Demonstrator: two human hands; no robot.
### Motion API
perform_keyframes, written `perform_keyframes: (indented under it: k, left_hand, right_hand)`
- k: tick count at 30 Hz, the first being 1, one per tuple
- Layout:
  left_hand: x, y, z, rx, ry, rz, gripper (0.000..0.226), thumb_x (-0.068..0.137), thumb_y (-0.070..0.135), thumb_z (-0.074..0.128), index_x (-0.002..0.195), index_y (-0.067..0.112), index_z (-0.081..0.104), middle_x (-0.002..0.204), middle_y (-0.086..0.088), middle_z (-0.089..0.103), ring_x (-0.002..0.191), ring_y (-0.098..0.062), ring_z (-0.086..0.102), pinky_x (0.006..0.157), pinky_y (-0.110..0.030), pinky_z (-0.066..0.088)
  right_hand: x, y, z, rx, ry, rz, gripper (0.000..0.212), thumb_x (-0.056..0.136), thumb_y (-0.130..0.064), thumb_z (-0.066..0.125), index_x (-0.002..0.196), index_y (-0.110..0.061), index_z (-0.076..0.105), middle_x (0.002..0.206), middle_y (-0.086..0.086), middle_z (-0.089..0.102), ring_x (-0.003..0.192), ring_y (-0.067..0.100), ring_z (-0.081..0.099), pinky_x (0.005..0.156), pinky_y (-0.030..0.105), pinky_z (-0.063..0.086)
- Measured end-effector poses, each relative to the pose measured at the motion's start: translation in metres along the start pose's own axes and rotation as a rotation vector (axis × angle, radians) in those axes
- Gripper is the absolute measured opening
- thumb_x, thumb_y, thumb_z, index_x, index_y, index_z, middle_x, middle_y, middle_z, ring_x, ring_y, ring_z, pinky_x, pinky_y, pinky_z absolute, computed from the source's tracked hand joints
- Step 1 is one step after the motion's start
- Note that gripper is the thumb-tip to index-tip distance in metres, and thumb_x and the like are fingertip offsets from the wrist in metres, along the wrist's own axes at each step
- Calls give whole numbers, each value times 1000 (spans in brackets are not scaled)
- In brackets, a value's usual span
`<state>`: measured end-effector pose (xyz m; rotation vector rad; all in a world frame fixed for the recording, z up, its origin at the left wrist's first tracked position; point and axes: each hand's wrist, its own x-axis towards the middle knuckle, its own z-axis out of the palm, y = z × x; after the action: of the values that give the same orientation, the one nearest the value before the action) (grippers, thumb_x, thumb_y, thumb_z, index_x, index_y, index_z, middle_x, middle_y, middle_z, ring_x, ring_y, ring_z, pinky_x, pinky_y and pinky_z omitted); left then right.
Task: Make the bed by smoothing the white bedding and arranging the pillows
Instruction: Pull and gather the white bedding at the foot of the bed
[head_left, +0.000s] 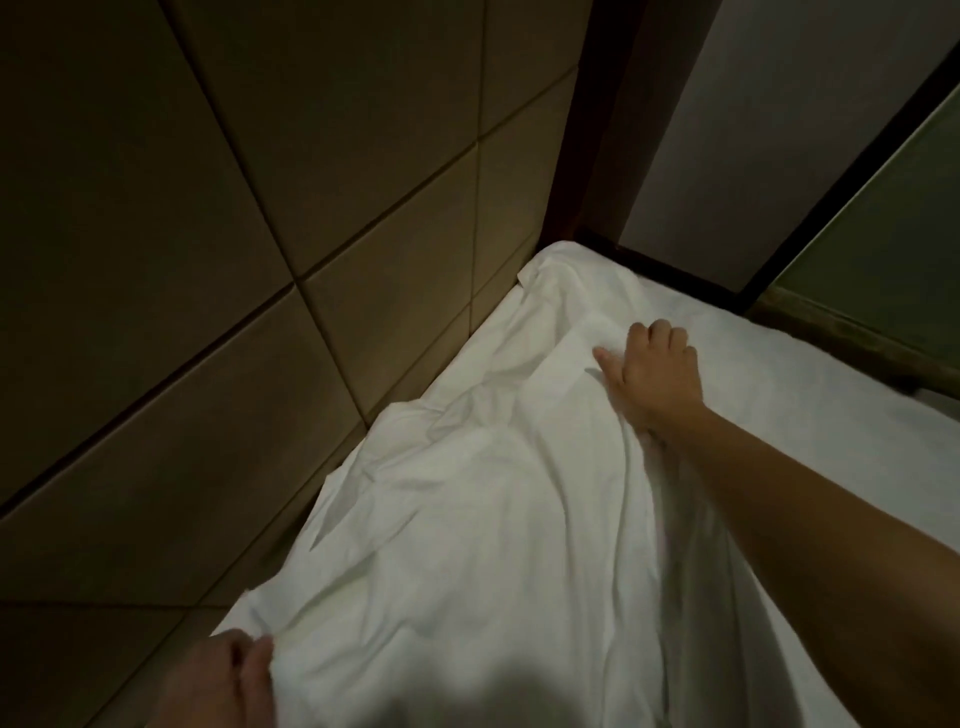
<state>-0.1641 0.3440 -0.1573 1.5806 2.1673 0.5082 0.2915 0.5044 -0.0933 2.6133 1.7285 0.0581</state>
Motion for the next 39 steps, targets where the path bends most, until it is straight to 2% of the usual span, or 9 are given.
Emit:
perform_keyframes:
  k: [2,4,8,11,16,20,24,33,39]
  left_hand:
    - [-4,21,-22,122,-2,71,39,84,44,37,79,15,63,77,-14,59,72,-34,56,69,-44,45]
    - [-17,33,-21,102,8,165,43,88,43,35,90,13,66,87,-10,61,80,-33,54,75,-46,43]
    - [-26,62,-10,95,-105,189,56,93,59,25,103,19,64,100,-3,62,91,-21,53,85,-46,46]
    - [-30,69,-5,116,-135,246,68,95,70,18,104,22,66,101,-1,68,90,-24,62,85,-48,49]
    - [-35,75,-7,59,-47,335,70,93,76,24,109,24,67,109,1,67,99,-22,60,92,-45,46]
    - [-38,90,-4,234,-248,340,80,85,81,1,103,31,62,103,10,63,98,-14,55,99,-36,43]
    - [-29,76,-11,147,-204,385,66,93,75,11,81,30,57,75,9,64,69,-10,61,75,-33,55]
    - [46,9,-50,250,-48,345,47,94,65,39,76,23,49,63,6,53,52,-14,51,49,-29,44]
    - [30,8,-42,297,-136,136,40,99,55,35,109,21,54,109,0,56,93,-21,58,80,-41,51]
  right_hand:
    - [-16,-24,-5,96,57,-128,68,99,-60,28,147,-12,33,148,13,34,133,32,32,110,46,29]
    - [-45,-55,-10,164,-21,-490,67,99,-60,32,150,-16,33,153,9,34,141,29,29,114,44,26]
    - [-115,-112,8,168,-221,-1017,67,100,-65,17,132,-19,53,127,5,56,121,24,48,106,42,36]
    - [-135,-129,26,196,-206,-965,70,98,-67,10,101,-16,58,95,0,54,87,19,48,87,38,42]
    - [-138,-153,23,246,15,-929,47,101,-52,35,79,-15,53,77,1,52,71,19,46,66,33,38]
    - [-142,-160,20,217,95,-931,54,99,-52,35,67,-14,56,61,2,57,52,19,51,49,25,32]
    - [-139,-168,11,152,163,-935,56,100,-53,29,64,-17,53,53,-1,54,41,19,49,45,23,25]
    - [-130,-213,-9,164,211,-890,51,101,-55,22,68,-20,39,55,2,55,44,18,42,49,25,24]
    - [-143,-200,3,188,56,-883,53,101,-51,26,102,-13,63,104,7,61,99,27,55,87,41,42]
